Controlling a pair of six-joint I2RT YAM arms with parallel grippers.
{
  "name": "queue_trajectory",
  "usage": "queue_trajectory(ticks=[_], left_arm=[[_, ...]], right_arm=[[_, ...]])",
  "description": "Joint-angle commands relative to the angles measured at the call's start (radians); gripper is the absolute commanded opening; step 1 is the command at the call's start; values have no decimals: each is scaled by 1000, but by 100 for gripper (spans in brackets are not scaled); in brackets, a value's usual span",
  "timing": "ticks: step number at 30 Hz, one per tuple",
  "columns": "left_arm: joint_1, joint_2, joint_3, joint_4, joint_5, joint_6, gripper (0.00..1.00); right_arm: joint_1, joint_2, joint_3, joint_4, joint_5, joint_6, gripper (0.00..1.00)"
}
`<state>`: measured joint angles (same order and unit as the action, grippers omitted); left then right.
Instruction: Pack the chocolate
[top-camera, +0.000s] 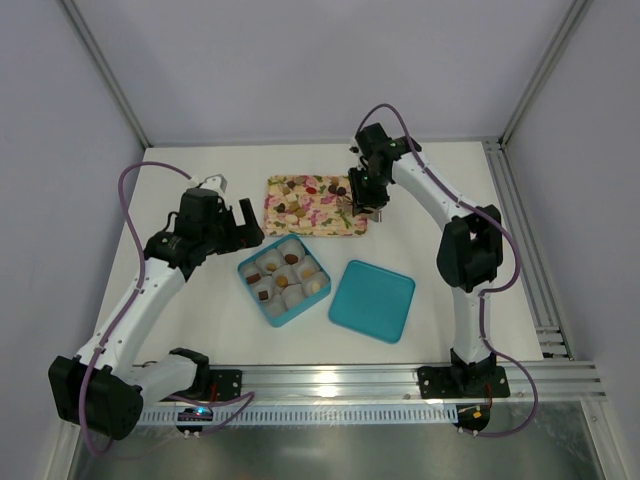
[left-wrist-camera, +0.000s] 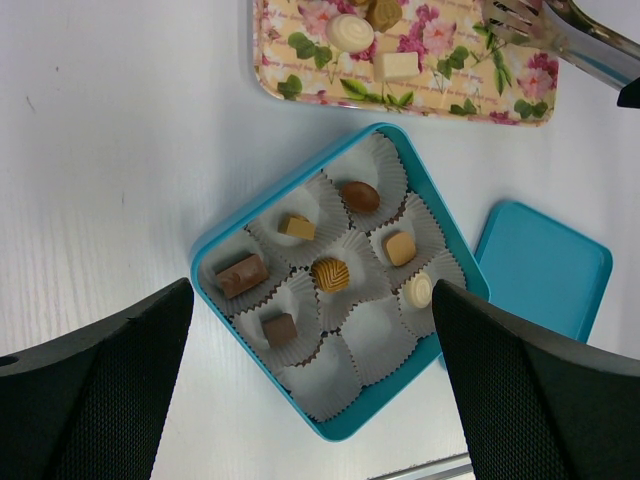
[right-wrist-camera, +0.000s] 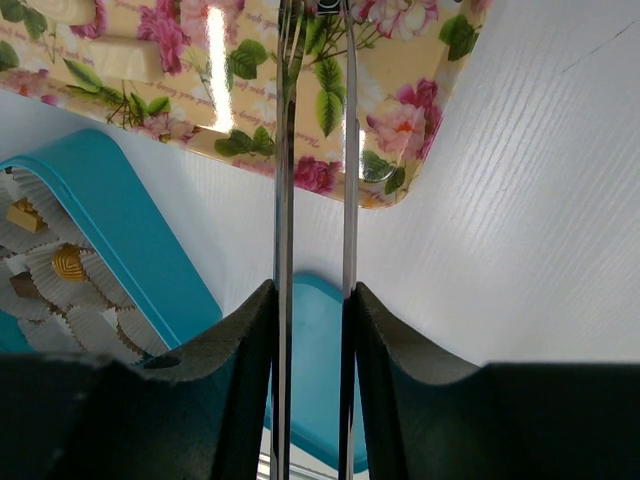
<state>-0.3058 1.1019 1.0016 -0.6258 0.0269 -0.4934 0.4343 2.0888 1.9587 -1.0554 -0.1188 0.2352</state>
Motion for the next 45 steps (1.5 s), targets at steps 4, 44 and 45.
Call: queue_trajectory(ticks=[4, 44, 45], left_arm=[[-3, -25, 3, 12, -7, 6, 100], [-1, -27, 3, 11, -8, 4, 100], [-3, -28, 5, 11, -5, 6, 100]], right_arm=[[-8, 4, 34, 3, -19, 4, 35], [-2, -168, -37, 20, -81, 10, 29], [3, -188, -44, 21, -85, 10, 29]])
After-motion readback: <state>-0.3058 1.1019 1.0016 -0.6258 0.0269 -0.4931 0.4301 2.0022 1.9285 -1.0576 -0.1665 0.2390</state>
